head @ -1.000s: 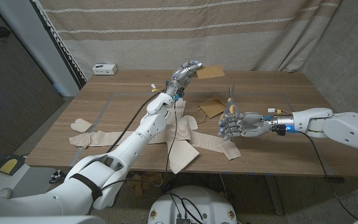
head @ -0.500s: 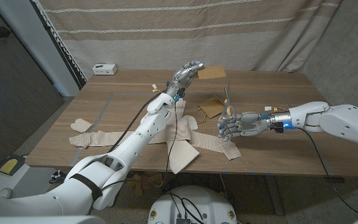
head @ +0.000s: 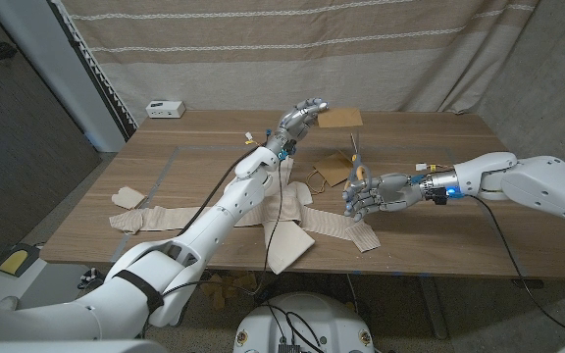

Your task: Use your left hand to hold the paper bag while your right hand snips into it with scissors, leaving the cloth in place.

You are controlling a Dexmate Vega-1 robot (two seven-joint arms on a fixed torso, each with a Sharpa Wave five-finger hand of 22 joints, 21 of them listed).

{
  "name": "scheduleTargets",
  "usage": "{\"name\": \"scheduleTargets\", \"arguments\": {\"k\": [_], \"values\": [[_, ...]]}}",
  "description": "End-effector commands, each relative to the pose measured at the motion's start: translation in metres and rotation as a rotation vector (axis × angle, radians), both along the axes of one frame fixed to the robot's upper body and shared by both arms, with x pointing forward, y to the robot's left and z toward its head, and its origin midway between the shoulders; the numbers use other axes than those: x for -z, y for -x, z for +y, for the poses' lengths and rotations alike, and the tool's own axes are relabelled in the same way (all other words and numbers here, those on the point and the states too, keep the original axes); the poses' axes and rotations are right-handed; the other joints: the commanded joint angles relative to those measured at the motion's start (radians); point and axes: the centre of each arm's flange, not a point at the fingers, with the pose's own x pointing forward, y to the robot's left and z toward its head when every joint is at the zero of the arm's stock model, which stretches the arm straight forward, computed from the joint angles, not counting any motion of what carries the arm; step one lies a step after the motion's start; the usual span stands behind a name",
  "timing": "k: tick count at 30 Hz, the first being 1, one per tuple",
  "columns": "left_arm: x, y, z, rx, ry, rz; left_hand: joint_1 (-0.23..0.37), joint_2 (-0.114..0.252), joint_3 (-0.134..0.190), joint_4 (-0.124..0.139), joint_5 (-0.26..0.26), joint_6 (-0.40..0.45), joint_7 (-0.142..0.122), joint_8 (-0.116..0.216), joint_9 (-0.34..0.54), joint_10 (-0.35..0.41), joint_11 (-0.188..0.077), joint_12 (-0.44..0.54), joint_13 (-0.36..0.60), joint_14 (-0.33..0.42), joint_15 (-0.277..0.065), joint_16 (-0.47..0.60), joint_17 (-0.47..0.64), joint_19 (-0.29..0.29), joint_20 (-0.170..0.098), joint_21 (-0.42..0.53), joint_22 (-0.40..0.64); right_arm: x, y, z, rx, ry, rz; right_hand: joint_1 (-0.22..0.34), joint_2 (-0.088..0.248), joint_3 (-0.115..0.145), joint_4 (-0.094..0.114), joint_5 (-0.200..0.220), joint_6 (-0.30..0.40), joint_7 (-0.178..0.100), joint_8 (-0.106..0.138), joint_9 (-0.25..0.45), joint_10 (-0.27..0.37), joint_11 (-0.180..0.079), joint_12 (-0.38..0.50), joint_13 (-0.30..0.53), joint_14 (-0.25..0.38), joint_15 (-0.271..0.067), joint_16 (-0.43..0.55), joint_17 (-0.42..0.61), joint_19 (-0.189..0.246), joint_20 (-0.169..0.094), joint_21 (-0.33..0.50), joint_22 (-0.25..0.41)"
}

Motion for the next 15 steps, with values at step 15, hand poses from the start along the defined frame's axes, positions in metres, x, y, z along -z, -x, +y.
{"name": "scheduleTargets", "arguments": {"k": [15], "values": [[0.0032,-0.0013,-0.0154,0.060,-0.058,0.004,0.020,0.012,0.013,-0.002,0.008,0.017,0.010,0.006,-0.001,0.022,-0.009,0.012,-0.002,0.012,-0.003,0.001,-0.003,-0.003,-0.121,0.027,0.001,-0.0076,-0.0096,-0.0015,-0.009,0.043,0.007,-0.008,0.003,-0.001,0.002,-0.003,-0.027,0.037,-0.003,0.001,0.007,0.009,0.010,0.003,0.019,-0.001,0.006,0.003,0.017,-0.003,-0.004,0.001]]}}
